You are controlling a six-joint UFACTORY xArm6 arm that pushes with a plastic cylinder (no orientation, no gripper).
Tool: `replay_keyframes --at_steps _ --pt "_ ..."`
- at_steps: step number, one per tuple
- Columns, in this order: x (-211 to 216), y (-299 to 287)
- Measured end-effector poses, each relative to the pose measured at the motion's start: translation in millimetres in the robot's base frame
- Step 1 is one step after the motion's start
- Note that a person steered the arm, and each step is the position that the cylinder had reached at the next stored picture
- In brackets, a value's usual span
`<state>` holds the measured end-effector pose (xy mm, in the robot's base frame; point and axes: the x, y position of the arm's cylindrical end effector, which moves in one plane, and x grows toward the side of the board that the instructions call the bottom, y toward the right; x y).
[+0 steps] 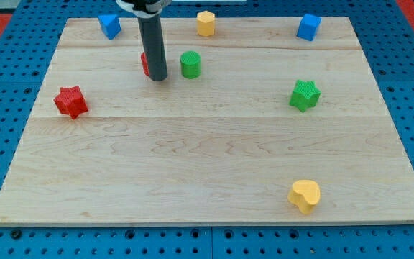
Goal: Place the red circle diagonally close left to the green circle
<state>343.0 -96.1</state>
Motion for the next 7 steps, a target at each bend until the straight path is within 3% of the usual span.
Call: replay_keyframes --at_steps 1,2,5,7 --pt "-12.4 -49.3" --pt "-34.3 -42.5" --pt "-38.1 -22.4" --pt "-38.0 -50.3"
